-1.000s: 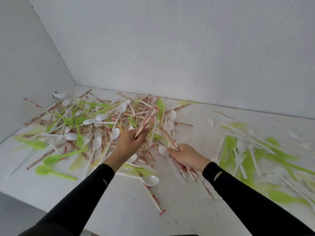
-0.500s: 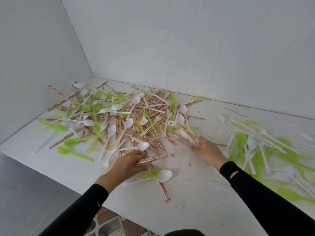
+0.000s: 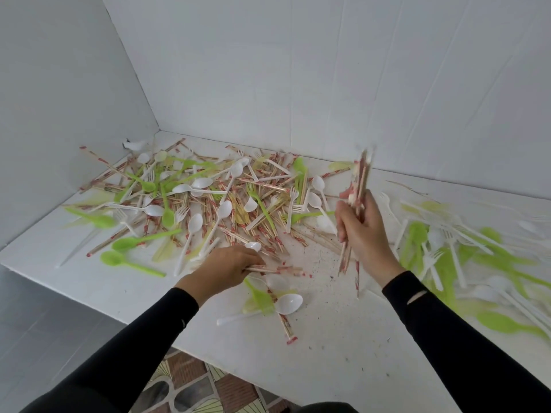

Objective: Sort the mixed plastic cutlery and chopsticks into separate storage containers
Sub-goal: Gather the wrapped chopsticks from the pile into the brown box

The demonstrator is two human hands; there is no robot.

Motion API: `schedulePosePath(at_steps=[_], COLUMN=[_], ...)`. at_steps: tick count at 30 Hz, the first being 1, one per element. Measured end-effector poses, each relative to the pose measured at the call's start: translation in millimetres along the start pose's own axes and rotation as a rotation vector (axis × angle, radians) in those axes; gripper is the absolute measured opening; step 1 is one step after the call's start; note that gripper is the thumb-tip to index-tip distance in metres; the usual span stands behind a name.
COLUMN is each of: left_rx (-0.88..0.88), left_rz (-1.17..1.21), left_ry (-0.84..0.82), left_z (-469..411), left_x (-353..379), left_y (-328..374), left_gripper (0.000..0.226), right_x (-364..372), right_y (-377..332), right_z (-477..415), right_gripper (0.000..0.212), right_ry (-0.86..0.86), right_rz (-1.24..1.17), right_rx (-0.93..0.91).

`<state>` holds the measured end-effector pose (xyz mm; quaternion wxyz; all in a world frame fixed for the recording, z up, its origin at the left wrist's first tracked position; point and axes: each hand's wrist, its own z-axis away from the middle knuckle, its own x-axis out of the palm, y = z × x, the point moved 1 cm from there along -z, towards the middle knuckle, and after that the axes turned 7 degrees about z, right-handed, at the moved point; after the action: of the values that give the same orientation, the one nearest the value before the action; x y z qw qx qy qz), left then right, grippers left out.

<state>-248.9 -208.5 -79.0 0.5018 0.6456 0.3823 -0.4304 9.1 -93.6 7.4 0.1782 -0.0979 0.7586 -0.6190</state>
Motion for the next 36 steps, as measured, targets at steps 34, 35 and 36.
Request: schedulePosePath(at_steps=[34, 35, 36], left_rx=[-0.332, -0.361, -0.4], left_rz=[0.231, 0.231, 0.19], left_ry=[0.186, 0.144, 0.092], left_z=[-31.4, -31.1, -30.5], left_x=[-62.7, -60.0, -56.2], left_y=[-14.9, -14.2, -14.0], left_gripper=[0.009, 0.014, 0.018], right_x=[2.3, 0.4, -1.0], right_y=[87.5, 88.8, 89.8], right_z=[-29.0, -28.2, -27.1], right_gripper=[0.023, 0.023, 0.023], right_ry=[-0.296, -0.294, -0.294], right_rz=[1.444, 1.456, 1.466], right_rx=[0.033, 0.042, 0.053])
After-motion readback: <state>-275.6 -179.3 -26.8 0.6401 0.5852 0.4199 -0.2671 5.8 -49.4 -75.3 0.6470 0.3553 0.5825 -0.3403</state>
